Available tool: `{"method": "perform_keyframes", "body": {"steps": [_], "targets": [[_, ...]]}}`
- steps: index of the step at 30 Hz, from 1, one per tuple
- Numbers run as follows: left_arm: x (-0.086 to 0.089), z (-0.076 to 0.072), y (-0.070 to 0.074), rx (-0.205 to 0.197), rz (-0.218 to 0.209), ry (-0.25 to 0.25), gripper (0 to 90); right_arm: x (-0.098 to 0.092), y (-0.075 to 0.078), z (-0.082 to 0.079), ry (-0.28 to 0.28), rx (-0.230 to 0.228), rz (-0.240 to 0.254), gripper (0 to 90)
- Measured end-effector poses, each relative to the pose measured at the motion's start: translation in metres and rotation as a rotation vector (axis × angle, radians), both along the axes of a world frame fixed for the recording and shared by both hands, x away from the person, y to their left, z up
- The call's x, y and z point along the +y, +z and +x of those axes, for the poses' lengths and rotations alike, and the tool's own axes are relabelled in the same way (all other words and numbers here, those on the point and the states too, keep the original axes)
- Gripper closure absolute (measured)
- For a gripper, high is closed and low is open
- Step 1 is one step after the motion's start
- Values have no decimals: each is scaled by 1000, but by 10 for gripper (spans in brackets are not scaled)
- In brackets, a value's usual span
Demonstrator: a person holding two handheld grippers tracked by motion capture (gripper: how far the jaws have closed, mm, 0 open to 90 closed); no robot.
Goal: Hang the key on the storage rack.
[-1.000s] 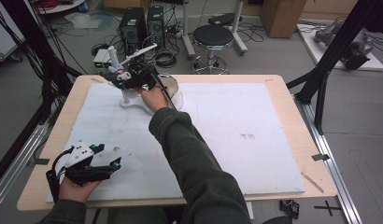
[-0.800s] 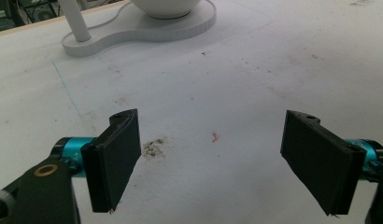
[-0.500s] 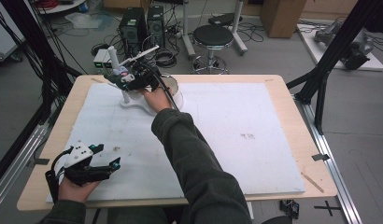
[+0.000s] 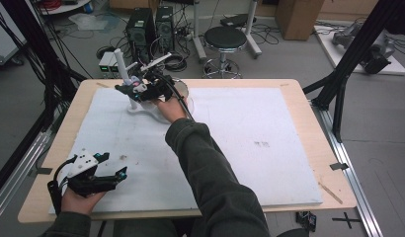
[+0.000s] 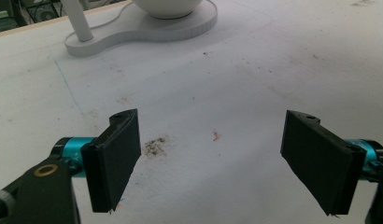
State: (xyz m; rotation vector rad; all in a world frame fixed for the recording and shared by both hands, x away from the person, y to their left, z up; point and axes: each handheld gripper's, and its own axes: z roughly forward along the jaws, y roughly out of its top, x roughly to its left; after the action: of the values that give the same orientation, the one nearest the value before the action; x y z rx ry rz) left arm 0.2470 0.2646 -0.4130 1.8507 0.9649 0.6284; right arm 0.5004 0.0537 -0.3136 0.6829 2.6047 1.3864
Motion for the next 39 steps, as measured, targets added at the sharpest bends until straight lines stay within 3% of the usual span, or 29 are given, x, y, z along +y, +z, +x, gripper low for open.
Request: {"method": "perform_keyframes", "body": {"steps": [29, 39], "targets": [[0, 1, 0, 3, -1, 6, 203, 17, -19, -4, 30, 19, -128, 428], [0, 1, -1, 2, -2, 8, 203, 21, -27, -2, 21, 39, -144, 378]]}}
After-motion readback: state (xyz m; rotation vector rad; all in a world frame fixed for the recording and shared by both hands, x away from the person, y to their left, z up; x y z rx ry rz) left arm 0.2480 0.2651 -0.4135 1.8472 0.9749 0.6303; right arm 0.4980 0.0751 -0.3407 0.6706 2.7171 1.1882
